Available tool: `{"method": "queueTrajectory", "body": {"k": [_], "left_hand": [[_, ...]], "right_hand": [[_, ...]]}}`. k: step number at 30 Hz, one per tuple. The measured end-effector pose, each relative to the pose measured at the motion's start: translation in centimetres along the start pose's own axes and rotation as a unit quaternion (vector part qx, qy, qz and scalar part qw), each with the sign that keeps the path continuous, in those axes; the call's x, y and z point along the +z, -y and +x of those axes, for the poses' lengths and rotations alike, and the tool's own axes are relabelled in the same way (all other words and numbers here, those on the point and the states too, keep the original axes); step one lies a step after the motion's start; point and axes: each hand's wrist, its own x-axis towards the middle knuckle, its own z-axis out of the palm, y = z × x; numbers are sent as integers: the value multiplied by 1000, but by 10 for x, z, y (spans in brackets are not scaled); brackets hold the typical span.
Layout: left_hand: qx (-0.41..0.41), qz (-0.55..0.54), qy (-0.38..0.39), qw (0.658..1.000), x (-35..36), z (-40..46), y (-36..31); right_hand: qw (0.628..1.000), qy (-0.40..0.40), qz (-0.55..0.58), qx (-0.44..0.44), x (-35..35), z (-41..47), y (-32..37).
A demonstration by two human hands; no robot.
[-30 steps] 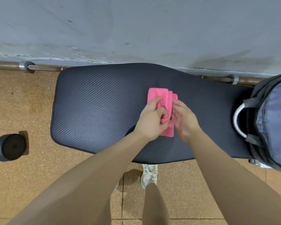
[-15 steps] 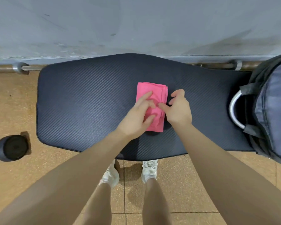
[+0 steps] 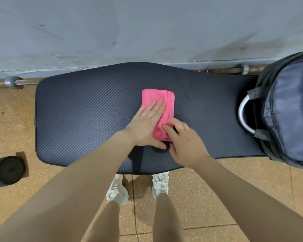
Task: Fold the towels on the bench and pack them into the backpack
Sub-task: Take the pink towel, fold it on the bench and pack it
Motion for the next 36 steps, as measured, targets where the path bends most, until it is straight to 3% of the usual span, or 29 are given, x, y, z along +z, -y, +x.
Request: {"method": "queueTrajectory", "body": {"k": [2, 4, 9, 12, 15, 18, 20, 23, 25, 27, 29, 34, 36], "left_hand": [[5, -146, 27, 989, -16, -8, 6], [14, -219, 35, 975, -28, -16, 11], [15, -193, 67, 979, -34, -41, 23], [24, -207, 91, 974, -39, -62, 16], [33, -316, 66, 946, -56, -81, -6], [70, -391, 66, 915, -81, -96, -35], [115, -387, 72, 912, -102, -106, -59], [194, -327, 31, 924, -128, -118, -90], [239, -286, 2, 928, -139, -120, -103], [256, -247, 0, 934, -146, -118, -115], [232, -252, 15, 939, -151, -111, -130], [155, -301, 29, 940, -158, -82, -181], [143, -316, 36, 937, -150, -65, -203]], "right_hand": [[999, 24, -35, 17, 2, 0, 2], [997, 21, -61, 29, 6, 6, 6], [999, -4, -43, 20, -9, 15, 21], [991, 18, 95, 95, -32, 7, 32], [918, 20, 310, 247, -68, -1, 45], [773, -29, 508, 379, -115, -6, 59], [680, -47, 606, 411, -141, -13, 64], [596, -60, 683, 419, -173, -30, 71], [573, -53, 698, 426, -191, -42, 74], [585, -57, 688, 424, -203, -52, 71], [600, -83, 677, 419, -212, -63, 64], [530, -175, 764, 324, -222, -95, 33], [537, -209, 736, 355, -225, -105, 13]]}}
